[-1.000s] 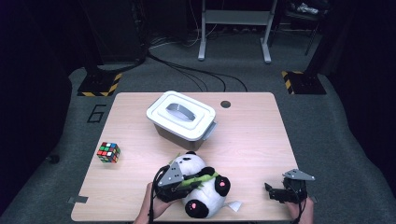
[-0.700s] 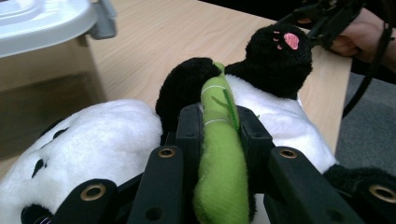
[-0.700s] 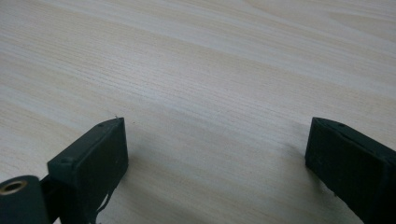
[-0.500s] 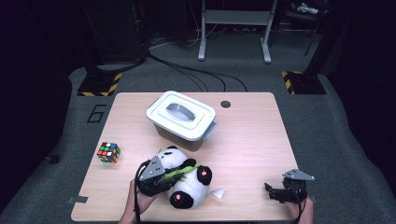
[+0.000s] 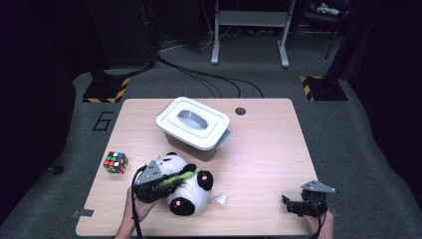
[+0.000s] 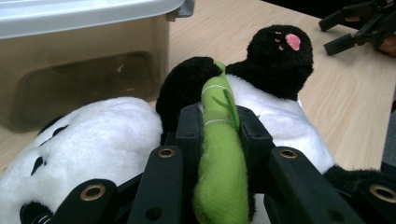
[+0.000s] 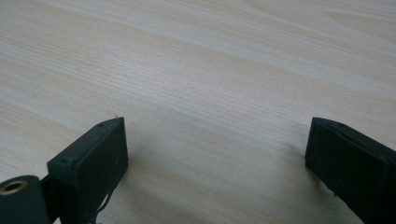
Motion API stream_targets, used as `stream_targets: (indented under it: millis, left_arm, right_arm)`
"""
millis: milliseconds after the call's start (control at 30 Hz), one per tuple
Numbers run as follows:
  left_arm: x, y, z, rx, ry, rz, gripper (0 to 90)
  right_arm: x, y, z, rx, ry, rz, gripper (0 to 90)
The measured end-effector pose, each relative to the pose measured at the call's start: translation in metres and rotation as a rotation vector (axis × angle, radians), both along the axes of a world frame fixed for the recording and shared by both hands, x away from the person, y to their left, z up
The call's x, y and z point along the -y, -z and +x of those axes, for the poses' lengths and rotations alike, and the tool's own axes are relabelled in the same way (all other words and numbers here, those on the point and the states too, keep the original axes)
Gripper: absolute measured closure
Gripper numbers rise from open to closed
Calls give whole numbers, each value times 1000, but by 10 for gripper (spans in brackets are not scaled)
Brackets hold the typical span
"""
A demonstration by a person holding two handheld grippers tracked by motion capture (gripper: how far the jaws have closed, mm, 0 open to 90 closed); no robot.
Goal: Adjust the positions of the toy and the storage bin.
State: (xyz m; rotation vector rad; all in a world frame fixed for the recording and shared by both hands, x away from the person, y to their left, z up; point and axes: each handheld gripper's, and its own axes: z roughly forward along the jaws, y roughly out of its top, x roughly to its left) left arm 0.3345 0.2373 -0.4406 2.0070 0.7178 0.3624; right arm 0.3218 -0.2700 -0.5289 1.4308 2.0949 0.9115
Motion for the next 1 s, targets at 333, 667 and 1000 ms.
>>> stream_targets:
  millis: [333, 667, 1000]
  left_arm:
    - [-22, 7, 6, -35, -43, -30, 735]
    - [-40, 13, 10, -53, -80, -62, 723]
    - [-63, 15, 22, -83, -74, -92, 722]
  right_arm:
    - [0, 0, 0, 0, 0, 0, 53]
    - [0, 0, 0, 0, 0, 0, 54]
    - [0, 0, 0, 1, 4, 0, 54]
